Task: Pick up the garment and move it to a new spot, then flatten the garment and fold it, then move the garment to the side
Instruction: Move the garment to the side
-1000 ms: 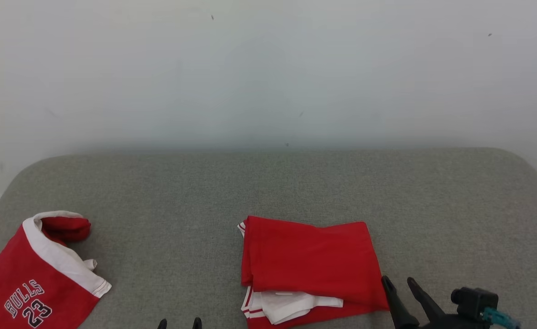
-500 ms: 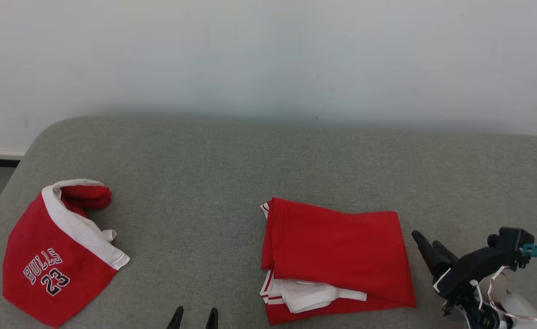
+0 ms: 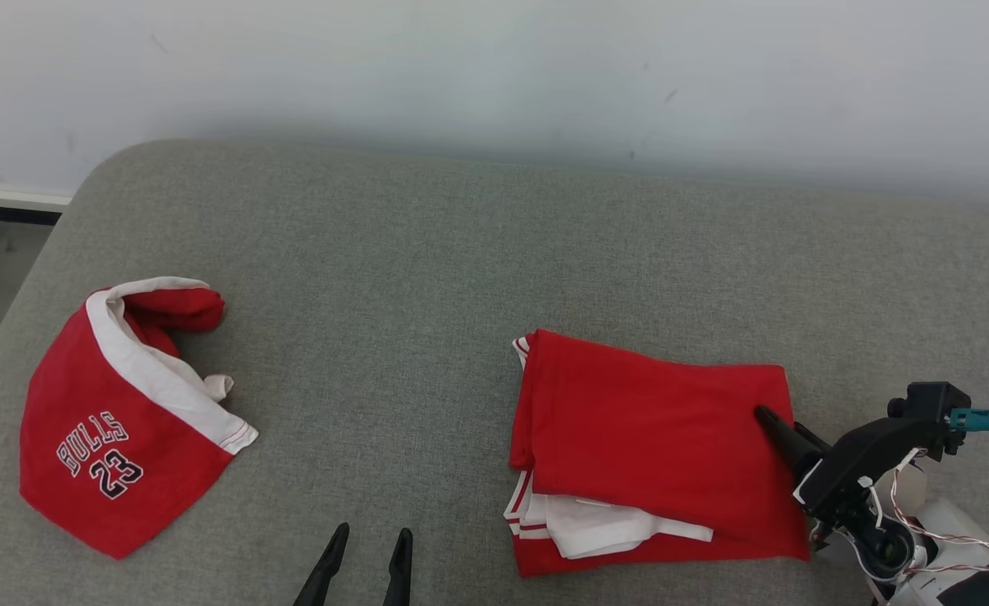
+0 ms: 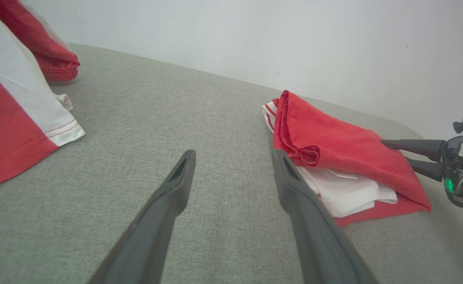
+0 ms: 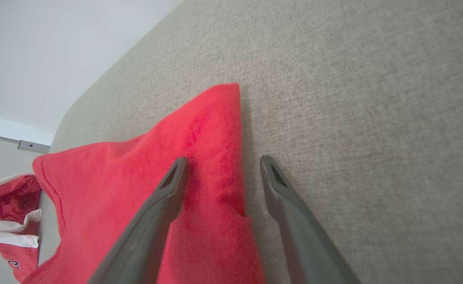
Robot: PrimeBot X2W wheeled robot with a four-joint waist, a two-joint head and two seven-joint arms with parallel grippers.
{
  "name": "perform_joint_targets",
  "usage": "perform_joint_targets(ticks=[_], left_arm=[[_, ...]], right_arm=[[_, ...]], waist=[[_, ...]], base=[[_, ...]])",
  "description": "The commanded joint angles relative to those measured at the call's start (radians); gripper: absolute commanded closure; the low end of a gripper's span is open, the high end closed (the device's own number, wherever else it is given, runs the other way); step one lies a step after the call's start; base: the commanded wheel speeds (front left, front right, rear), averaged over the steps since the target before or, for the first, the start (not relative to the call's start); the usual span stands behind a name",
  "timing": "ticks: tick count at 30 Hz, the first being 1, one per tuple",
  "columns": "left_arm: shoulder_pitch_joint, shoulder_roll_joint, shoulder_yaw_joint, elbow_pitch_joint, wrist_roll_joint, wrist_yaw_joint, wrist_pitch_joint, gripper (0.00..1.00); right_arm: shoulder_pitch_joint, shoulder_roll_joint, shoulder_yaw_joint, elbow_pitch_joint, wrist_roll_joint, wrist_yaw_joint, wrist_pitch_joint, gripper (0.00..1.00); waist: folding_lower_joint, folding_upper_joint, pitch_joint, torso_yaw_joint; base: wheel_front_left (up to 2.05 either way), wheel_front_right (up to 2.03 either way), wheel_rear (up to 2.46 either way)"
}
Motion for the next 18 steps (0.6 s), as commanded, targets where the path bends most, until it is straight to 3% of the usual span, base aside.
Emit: perform_joint_targets(ticks=[1, 2, 3, 10, 18], left_arm=[[-0.013, -0.002, 0.003, 0.002, 0.001, 0.001, -0.006, 0.00], [-0.016, -0.003, 0.004, 0.003, 0.001, 0.000, -0.006, 0.00], [-0.017, -0.004, 0.005, 0.004, 0.001, -0.002, -0.007, 0.00], [-0.003, -0.011, 0.019, -0.005, 0.004, -0.007, -0.006, 0.00], [-0.003, -0.011, 0.036, -0.023, 0.018, -0.015, -0.006, 0.00]], right_arm=[[-0.008, -0.004, 0.004, 0.007, -0.002, -0.002, -0.002, 0.42], [-0.014, -0.006, 0.014, 0.018, -0.009, -0.002, -0.004, 0.67], [-0.018, -0.003, 0.021, 0.020, -0.006, -0.002, -0.005, 1.00], [-0.029, -0.022, 0.067, -0.013, -0.012, -0.002, -0.075, 1.00], [-0.042, -0.076, 0.145, -0.104, -0.053, -0.002, -0.194, 1.00]], waist=[[-0.0002, -0.0001, 0.006, 0.005], [-0.0002, -0.0001, 0.008, 0.006], [-0.0002, -0.0001, 0.008, 0.005], [-0.0002, -0.0001, 0.005, -0.027], [-0.0002, -0.0001, 0.017, -0.134]], base=[[0.00, 0.00, 0.00], [0.00, 0.00, 0.00], [0.00, 0.00, 0.00], [0.00, 0.00, 0.00], [0.00, 0.00, 0.00]])
